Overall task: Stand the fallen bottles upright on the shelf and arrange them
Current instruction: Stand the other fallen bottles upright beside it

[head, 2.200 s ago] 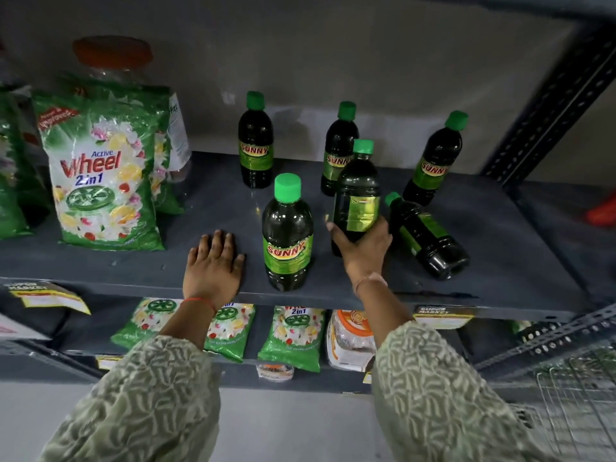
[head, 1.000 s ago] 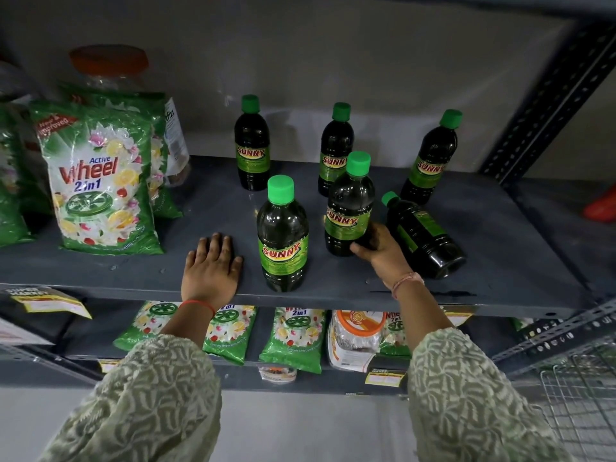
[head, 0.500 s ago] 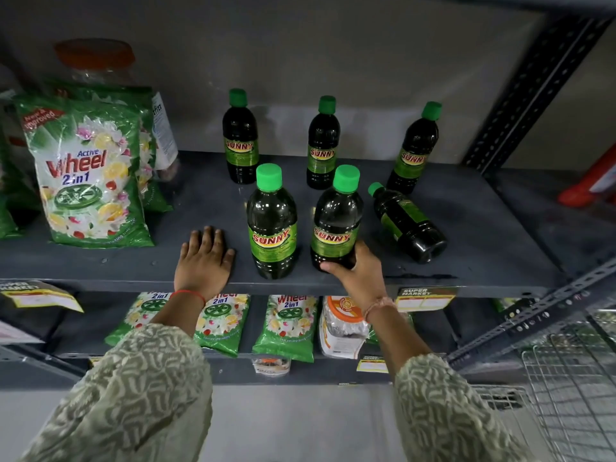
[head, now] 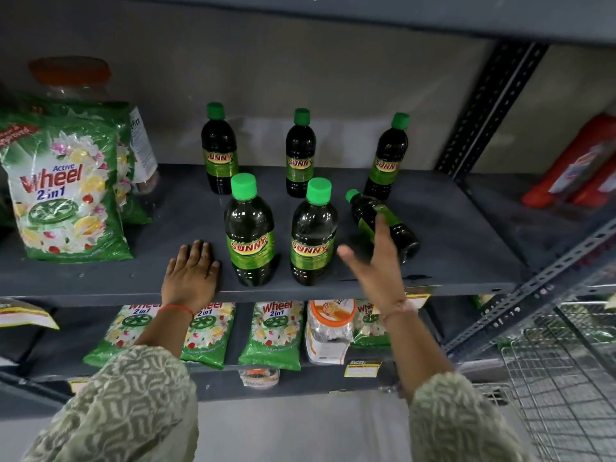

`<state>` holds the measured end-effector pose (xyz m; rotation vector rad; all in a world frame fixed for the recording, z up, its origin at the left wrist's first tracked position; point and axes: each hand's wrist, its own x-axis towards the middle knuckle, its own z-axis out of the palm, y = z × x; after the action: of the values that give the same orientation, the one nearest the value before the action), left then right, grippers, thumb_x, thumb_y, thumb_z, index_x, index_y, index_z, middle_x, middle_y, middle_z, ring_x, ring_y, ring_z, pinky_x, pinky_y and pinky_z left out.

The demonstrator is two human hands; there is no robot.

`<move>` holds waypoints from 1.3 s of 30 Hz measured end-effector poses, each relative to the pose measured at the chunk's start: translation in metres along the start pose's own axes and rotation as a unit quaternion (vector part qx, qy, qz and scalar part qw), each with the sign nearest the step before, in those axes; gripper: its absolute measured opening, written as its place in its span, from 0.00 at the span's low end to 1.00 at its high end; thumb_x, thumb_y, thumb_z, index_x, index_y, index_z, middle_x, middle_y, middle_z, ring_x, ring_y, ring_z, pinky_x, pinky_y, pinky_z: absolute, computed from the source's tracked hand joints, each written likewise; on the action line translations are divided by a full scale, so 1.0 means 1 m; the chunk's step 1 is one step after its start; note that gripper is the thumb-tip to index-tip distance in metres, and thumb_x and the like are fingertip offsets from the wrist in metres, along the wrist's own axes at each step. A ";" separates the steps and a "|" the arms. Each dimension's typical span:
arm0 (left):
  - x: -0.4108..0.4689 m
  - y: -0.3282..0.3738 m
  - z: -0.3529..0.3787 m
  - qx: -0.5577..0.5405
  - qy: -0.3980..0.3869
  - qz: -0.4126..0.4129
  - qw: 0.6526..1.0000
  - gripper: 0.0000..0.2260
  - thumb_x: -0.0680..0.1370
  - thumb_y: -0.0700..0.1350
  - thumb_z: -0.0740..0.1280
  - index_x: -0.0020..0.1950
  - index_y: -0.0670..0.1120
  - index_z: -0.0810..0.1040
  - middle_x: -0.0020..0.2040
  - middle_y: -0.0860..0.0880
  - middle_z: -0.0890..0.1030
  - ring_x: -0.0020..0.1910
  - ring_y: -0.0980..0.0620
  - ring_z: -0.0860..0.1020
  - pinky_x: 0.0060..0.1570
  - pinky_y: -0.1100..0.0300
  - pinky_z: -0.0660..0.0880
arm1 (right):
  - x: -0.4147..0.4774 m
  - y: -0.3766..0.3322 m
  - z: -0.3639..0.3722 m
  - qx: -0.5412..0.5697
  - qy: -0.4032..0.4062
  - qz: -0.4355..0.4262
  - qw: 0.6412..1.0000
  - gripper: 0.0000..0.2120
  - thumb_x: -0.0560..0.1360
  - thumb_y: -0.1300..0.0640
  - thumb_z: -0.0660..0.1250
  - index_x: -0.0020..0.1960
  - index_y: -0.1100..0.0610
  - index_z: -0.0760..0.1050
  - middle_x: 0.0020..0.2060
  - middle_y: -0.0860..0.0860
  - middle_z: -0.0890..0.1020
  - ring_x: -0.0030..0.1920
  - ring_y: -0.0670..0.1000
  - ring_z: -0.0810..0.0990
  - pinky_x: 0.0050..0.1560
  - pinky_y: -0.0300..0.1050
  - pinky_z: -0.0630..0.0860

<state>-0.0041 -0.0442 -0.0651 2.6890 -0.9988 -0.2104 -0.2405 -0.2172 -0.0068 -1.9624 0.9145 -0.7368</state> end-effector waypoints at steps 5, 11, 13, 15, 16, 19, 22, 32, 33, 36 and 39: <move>-0.001 0.001 0.003 0.006 0.017 -0.006 1.000 0.24 0.80 0.50 0.48 0.75 0.46 0.50 0.78 0.47 0.52 0.77 0.46 0.49 0.75 0.50 0.48 | 0.093 0.014 -0.053 -0.336 -0.093 0.120 0.929 0.48 0.60 0.32 0.70 0.70 0.58 0.59 0.68 0.59 0.68 0.67 0.62 0.67 0.66 0.51 0.65; -0.001 0.001 0.006 0.030 0.041 -0.001 0.999 0.23 0.80 0.49 0.50 0.75 0.46 0.52 0.77 0.46 0.54 0.76 0.45 0.52 0.73 0.49 0.51 | 0.088 0.038 -0.024 -0.144 0.118 0.130 0.974 0.33 0.60 0.43 0.76 0.54 0.64 0.70 0.52 0.62 0.80 0.55 0.62 0.76 0.53 0.53 0.75; -0.002 0.001 0.005 0.032 0.040 -0.004 0.999 0.23 0.80 0.50 0.50 0.75 0.46 0.52 0.77 0.47 0.54 0.76 0.46 0.51 0.73 0.50 0.50 | 0.077 0.036 -0.007 -0.053 0.187 0.093 0.976 0.36 0.60 0.46 0.77 0.58 0.65 0.67 0.55 0.62 0.76 0.58 0.62 0.71 0.58 0.57 0.70; -0.002 0.001 0.005 0.038 0.036 -0.005 0.999 0.23 0.80 0.50 0.49 0.75 0.46 0.51 0.77 0.47 0.53 0.76 0.46 0.51 0.74 0.51 0.50 | 0.071 0.039 0.008 -0.003 0.209 0.061 0.976 0.40 0.59 0.49 0.78 0.63 0.65 0.64 0.58 0.62 0.72 0.60 0.62 0.68 0.64 0.58 0.65; -0.002 0.001 0.005 0.039 0.035 -0.006 0.999 0.24 0.80 0.50 0.49 0.75 0.46 0.51 0.77 0.47 0.53 0.76 0.46 0.51 0.74 0.50 0.50 | 0.069 0.039 0.012 0.006 0.204 0.055 0.977 0.42 0.59 0.50 0.79 0.65 0.65 0.62 0.59 0.63 0.70 0.62 0.62 0.66 0.66 0.57 0.63; -0.002 0.000 0.005 0.039 0.031 -0.006 0.999 0.24 0.80 0.50 0.49 0.75 0.46 0.51 0.77 0.47 0.53 0.76 0.46 0.51 0.74 0.50 0.50 | 0.069 0.044 0.014 0.035 0.171 0.055 0.983 0.41 0.60 0.54 0.79 0.66 0.62 0.62 0.60 0.61 0.69 0.63 0.59 0.66 0.67 0.54 0.64; -0.002 0.001 0.004 0.040 0.026 -0.008 0.999 0.24 0.80 0.50 0.49 0.75 0.47 0.50 0.78 0.48 0.52 0.77 0.47 0.50 0.74 0.50 0.50 | 0.067 0.046 0.002 0.098 0.149 0.072 0.981 0.32 0.62 0.58 0.77 0.62 0.58 0.67 0.53 0.56 0.77 0.55 0.56 0.76 0.54 0.47 0.75; -0.002 0.000 0.004 0.049 0.024 -0.007 0.998 0.24 0.80 0.50 0.48 0.75 0.47 0.50 0.78 0.48 0.52 0.77 0.47 0.49 0.74 0.51 0.49 | 0.064 0.047 0.000 0.092 0.138 0.092 0.982 0.35 0.58 0.59 0.79 0.59 0.60 0.65 0.53 0.55 0.77 0.54 0.55 0.76 0.53 0.47 0.73; -0.002 -0.001 0.004 0.052 0.022 -0.006 0.998 0.24 0.80 0.51 0.48 0.75 0.47 0.49 0.78 0.48 0.51 0.77 0.47 0.49 0.74 0.51 0.49 | 0.064 0.052 -0.005 0.110 0.106 0.087 0.984 0.33 0.60 0.62 0.78 0.60 0.60 0.66 0.53 0.54 0.77 0.53 0.52 0.76 0.52 0.44 0.72; -0.002 0.000 0.003 0.049 0.020 -0.006 0.999 0.24 0.80 0.51 0.48 0.75 0.47 0.49 0.78 0.48 0.51 0.77 0.47 0.49 0.74 0.51 0.49 | 0.073 0.058 -0.023 0.153 -0.002 0.115 0.982 0.28 0.64 0.69 0.73 0.61 0.61 0.69 0.56 0.57 0.78 0.60 0.57 0.75 0.61 0.49 0.71; -0.003 0.003 0.002 0.027 0.028 -0.007 0.999 0.23 0.80 0.50 0.49 0.75 0.47 0.51 0.78 0.48 0.53 0.77 0.47 0.50 0.74 0.51 0.49 | 0.082 0.066 -0.032 0.125 -0.086 0.115 0.982 0.36 0.64 0.62 0.74 0.69 0.60 0.62 0.67 0.58 0.70 0.69 0.59 0.67 0.70 0.56 0.63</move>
<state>-0.0087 -0.0447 -0.0658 2.7350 -0.9833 -0.1101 -0.2405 -0.3234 -0.0349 -1.6385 0.8798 -0.5126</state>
